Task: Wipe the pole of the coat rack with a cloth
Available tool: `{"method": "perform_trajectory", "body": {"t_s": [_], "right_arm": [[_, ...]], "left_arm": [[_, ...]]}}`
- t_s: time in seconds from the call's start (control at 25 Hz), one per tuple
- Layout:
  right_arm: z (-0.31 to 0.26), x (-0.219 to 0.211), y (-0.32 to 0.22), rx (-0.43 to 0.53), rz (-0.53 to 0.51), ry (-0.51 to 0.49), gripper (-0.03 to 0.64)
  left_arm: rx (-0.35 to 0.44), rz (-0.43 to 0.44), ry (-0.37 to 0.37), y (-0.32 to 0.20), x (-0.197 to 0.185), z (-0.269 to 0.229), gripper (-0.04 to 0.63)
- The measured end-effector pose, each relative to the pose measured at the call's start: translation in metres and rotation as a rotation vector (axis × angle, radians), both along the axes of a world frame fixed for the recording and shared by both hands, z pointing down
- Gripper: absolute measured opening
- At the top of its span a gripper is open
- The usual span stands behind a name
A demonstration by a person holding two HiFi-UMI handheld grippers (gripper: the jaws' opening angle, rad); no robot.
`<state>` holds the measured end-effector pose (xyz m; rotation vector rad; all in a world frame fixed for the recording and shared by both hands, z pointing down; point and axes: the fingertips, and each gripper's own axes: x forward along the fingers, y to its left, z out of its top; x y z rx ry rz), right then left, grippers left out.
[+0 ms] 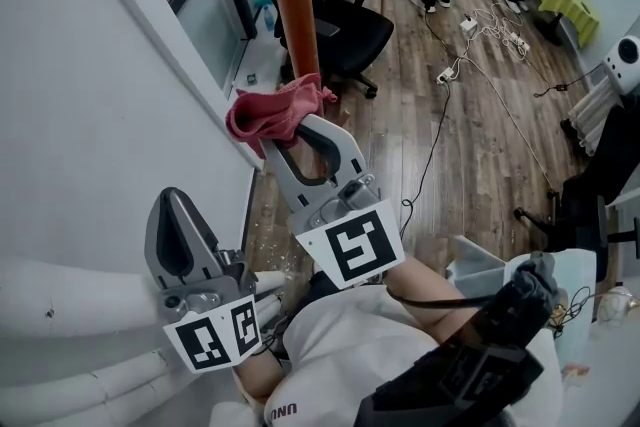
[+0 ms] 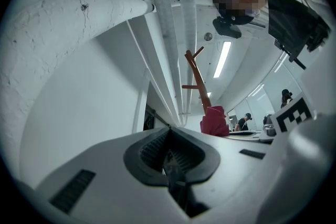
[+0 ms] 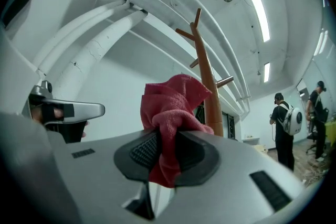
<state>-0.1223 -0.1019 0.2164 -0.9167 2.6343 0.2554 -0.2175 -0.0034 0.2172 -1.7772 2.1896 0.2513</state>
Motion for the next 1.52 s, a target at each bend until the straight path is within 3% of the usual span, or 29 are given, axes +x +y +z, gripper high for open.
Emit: {"method": "perform_trajectory", "body": {"t_s": [0.6,1.0,1.52], "right_arm": [[-0.044,0.027,0.015,0.002,-0.035,-0.104,0.074],[-0.083,0.075,0.001,0.128,0.077,-0.142,0.074],[-0.1,0.101,-0.056,0.172,0.214,-0.111,0.074]], "left_arm": [[0.004,0.017,-0.03,-0.008,0.009,-0.006,0.015],[0.02,0.032,-0.043,-0.011,0.015,-0.012,0.015],[0.018,0.034,-0.036,-0.02,0.013,-0.01,0.015]]}}
